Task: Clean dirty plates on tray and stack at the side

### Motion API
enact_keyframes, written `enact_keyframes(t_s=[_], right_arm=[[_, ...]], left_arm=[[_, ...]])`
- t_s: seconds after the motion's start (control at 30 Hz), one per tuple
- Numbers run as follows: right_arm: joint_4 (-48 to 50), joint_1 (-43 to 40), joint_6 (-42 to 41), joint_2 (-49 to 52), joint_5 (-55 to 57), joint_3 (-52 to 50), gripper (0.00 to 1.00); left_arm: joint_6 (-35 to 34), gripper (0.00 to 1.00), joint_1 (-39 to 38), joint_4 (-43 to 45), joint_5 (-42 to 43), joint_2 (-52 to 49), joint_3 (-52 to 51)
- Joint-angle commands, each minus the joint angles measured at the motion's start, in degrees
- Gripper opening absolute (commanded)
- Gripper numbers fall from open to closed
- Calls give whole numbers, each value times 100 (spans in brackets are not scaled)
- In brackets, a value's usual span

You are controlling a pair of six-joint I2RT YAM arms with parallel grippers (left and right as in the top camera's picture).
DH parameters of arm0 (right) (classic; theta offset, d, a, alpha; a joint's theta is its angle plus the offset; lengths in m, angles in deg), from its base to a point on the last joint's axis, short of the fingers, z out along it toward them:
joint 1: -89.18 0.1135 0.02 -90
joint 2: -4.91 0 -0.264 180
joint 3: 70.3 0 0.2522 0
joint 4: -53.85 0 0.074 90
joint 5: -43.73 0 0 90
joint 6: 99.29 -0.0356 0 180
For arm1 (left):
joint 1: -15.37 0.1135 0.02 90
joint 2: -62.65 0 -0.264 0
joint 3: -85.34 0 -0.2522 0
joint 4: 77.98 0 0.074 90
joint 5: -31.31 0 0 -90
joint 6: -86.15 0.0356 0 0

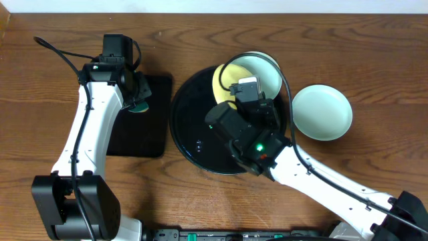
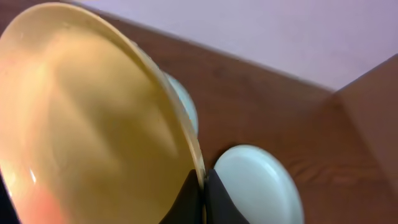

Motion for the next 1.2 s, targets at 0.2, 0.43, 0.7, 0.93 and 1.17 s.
enact_keyframes(t_s=[0.2, 0.43, 0.7, 0.93, 1.17], right_arm=[[734, 273, 949, -48, 1198, 70, 1], [850, 278, 955, -48, 1193, 70, 1], [820, 262, 946, -46, 925, 68, 1], [337, 26, -52, -46, -1823, 63, 1], [66, -846, -1137, -46, -3993, 63, 1]], left_arm=[[-13, 8, 20, -2, -9, -22, 81], [-13, 8, 20, -2, -9, -22, 81], [-13, 7, 20, -2, -9, -22, 81], [-13, 8, 20, -4, -9, -22, 81], [-13, 8, 20, -9, -9, -22, 81]])
